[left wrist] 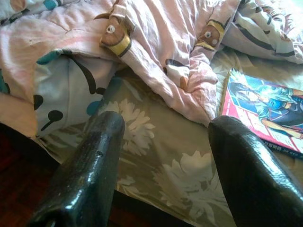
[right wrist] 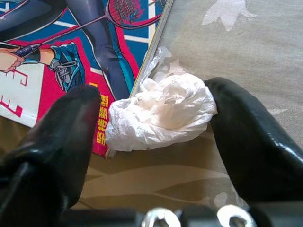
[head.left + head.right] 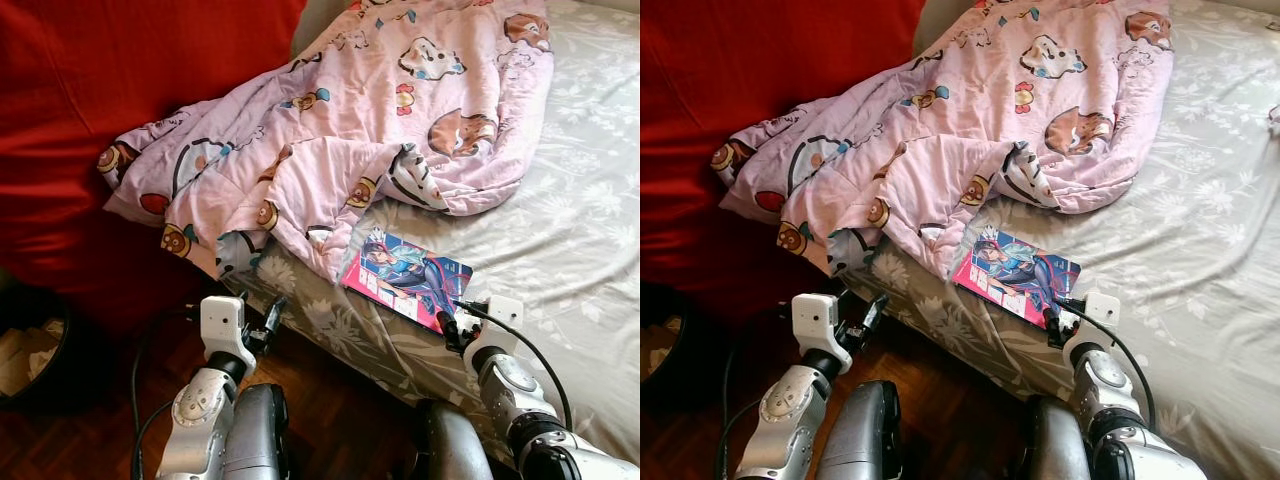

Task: Clean up the room

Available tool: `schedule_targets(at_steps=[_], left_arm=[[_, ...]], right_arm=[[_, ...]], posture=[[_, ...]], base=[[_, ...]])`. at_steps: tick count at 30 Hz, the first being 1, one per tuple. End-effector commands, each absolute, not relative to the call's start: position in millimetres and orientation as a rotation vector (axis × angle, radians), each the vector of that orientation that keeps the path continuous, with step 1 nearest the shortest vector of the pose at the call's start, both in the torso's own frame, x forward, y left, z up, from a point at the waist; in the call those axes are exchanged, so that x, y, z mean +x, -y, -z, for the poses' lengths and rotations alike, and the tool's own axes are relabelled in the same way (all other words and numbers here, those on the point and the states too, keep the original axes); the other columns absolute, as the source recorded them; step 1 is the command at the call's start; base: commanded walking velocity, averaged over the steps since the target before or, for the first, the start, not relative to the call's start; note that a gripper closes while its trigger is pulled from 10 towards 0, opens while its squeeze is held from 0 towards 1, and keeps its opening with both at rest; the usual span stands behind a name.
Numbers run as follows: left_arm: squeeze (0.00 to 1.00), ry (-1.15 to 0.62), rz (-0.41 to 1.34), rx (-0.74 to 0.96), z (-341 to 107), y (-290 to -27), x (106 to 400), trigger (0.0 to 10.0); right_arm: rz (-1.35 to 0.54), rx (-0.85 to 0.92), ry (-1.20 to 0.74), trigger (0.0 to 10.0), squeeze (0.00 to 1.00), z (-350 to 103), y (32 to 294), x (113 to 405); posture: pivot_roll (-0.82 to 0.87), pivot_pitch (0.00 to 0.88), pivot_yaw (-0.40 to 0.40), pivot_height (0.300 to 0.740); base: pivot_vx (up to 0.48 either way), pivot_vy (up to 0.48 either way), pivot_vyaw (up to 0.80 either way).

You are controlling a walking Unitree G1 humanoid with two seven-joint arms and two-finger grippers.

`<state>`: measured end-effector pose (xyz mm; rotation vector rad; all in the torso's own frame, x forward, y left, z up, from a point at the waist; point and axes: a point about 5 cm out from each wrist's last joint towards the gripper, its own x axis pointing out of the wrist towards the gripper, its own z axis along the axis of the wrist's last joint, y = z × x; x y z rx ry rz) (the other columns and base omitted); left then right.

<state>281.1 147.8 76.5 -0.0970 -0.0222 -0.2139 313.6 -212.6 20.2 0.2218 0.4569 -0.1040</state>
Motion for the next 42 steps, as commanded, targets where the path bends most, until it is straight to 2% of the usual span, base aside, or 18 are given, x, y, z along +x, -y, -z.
schedule_targets(at_steps=[1,30,42], left_arm=[[0.0,0.017,0.198,-0.093,-77,-153,280,10.0],[0.0,-0.026,0.206,-0.099,-71,-145,288,10.0],[0.0,-0.042,0.212,-0.102,-68,-142,301,10.0]], right_arm=[[0.101,0.225,-0.486,0.0,0.0,-16,209,311],[0.059,0.212,-0.558,0.0,0.0,-3,204,301],[0.219,0.292,-0.418,0.0,0.0,-12,229,299]], posture=[[0.23,0.205,0.028,0.587],[0.2,0.158,0.013,0.587],[0.15,0.112,0.001,0.587]], base=[[0.0,0.0,0.0],[0.0,0.0,0.0],[0.0,0.0,0.0]])
